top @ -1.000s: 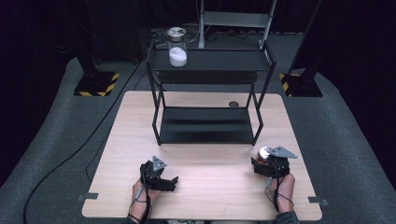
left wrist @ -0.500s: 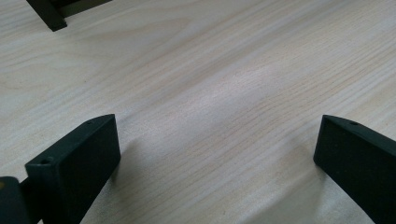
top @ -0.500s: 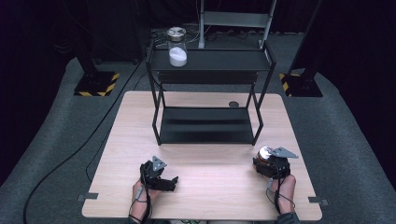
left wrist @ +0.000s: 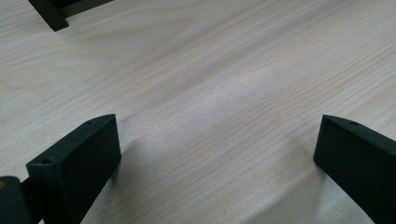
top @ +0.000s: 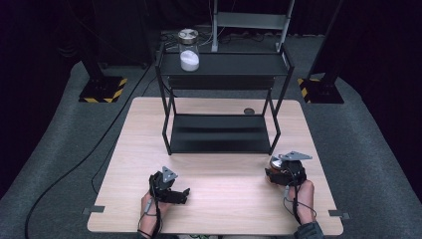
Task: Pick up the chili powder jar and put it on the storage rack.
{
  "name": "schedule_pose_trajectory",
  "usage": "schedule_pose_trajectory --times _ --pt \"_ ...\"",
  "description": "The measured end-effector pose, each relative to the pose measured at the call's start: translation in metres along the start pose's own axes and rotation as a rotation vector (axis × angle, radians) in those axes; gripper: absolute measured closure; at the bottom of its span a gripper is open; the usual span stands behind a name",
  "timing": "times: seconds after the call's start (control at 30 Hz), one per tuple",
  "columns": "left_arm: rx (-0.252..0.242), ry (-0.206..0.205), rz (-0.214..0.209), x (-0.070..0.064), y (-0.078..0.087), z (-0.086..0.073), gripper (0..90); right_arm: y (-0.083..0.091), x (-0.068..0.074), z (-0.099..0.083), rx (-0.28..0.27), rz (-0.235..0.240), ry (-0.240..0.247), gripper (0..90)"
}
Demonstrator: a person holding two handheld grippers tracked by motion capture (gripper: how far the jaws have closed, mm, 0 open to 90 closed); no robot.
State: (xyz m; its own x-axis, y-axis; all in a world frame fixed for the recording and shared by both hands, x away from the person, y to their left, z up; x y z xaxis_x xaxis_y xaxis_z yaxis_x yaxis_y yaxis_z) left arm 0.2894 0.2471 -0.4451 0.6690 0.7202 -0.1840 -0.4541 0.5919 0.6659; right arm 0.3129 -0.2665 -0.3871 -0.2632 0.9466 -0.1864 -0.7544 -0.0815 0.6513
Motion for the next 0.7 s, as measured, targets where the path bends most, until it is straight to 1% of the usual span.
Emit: schedule_pose_trajectory --times 0.03,0.1,0.17,0.2,0.3,0.53,0.57,0.6,0.7 --pt "0.000 0.000 0.000 0.000 0.000 0.000 0.0 0.000 0.000 0.000 0.000 0.000 0.000 31.5" --pt "0.000 0.000 0.000 0.000 0.000 0.000 0.0 0.001 0.002 0.011 0.009 0.014 0.023 31.5" --pt "0.000 0.000 0.000 0.000 0.000 0.000 0.0 0.001 0.003 0.018 0.013 0.022 0.037 31.5" --pt "0.000 0.000 0.000 0.000 0.000 0.000 0.0 0.001 0.003 0.018 0.013 0.022 0.037 31.5" --pt "0.000 0.000 0.000 0.000 0.000 0.000 0.0 0.001 0.004 0.028 0.019 0.042 0.050 31.5" --pt "0.000 0.000 0.000 0.000 0.000 0.000 0.0 -0.001 0.010 0.046 0.038 0.058 0.099 31.5" --pt "0.000 0.000 0.000 0.000 0.000 0.000 0.0 -0.001 0.010 0.046 0.038 0.058 0.099 31.5" --pt "0.000 0.000 0.000 0.000 0.000 0.000 0.0 -0.002 0.010 0.051 0.042 0.063 0.110 31.5" --pt "0.000 0.000 0.000 0.000 0.000 0.000 0.0 -0.002 0.011 0.056 0.046 0.067 0.118 31.5"
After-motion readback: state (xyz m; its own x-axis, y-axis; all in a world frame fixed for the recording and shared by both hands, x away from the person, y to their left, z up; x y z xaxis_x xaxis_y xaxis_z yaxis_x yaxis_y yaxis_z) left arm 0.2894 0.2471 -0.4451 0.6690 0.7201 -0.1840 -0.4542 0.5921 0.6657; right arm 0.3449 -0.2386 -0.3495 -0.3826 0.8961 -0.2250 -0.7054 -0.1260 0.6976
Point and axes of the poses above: each handheld gripper's, and its own axes: y roughly backward along the jaws, z roughly out of its top, x roughly to its left, the point moved 1 cm from there along -y, roughly forward along the jaws, and after that the axes turned 15 degrees about -z, right-handed, at the moved point
